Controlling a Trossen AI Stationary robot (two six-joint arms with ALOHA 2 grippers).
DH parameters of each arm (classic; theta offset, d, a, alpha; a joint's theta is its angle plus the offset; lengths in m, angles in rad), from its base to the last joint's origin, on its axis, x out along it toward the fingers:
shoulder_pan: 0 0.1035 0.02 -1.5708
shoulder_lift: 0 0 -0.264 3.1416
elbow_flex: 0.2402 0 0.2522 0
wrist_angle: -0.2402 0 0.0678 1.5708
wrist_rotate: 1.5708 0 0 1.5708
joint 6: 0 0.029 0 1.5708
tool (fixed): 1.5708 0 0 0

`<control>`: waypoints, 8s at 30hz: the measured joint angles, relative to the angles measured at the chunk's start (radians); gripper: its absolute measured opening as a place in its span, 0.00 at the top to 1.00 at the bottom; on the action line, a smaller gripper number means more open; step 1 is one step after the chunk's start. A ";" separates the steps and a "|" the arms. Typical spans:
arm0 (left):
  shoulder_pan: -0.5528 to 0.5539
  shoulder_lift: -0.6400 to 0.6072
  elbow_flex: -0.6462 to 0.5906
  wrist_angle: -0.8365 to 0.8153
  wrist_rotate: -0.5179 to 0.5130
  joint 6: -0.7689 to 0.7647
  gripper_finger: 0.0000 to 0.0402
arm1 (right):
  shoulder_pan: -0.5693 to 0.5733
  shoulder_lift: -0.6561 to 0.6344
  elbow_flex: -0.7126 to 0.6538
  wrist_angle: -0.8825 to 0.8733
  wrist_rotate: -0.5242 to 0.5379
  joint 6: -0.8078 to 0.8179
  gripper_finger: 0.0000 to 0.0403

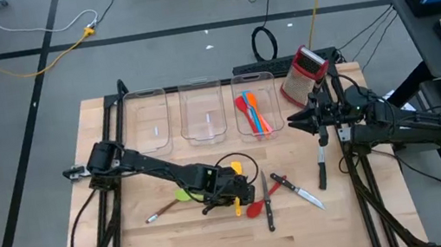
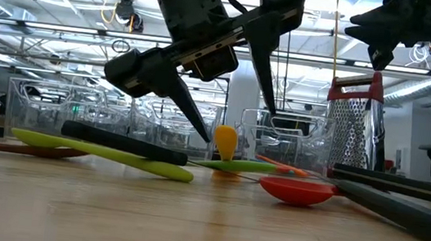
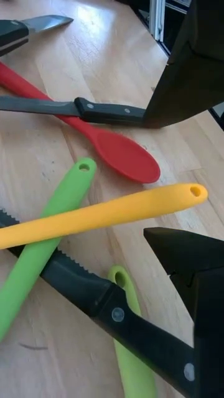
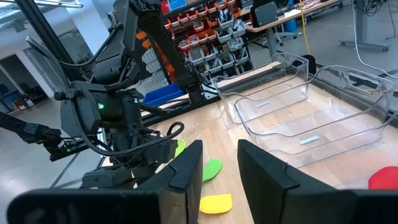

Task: Pick & Place Kitchen Items
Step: Put the yellow spatula into the right transparent bin

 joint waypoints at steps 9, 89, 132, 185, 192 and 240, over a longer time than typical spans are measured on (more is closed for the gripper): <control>0.000 0.000 0.000 0.024 0.000 0.000 0.31 | 0.000 0.000 0.000 0.000 0.000 0.000 0.77; -0.001 0.080 0.000 0.030 0.010 -0.090 0.90 | -0.001 0.000 0.001 0.000 0.005 0.016 0.77; 0.070 0.078 0.424 -0.154 -0.283 0.348 0.91 | -0.001 0.045 0.001 0.000 0.001 0.015 0.77; 0.323 0.019 0.434 0.142 -0.224 0.938 0.95 | -0.107 0.461 0.001 0.650 0.103 0.192 0.33; 0.322 0.019 0.433 0.126 -0.218 0.931 0.95 | -0.113 0.488 0.001 0.661 0.106 0.233 0.51; 0.430 0.010 0.434 -0.236 -0.075 1.240 0.22 | -0.211 0.486 -0.002 0.410 0.110 0.283 0.98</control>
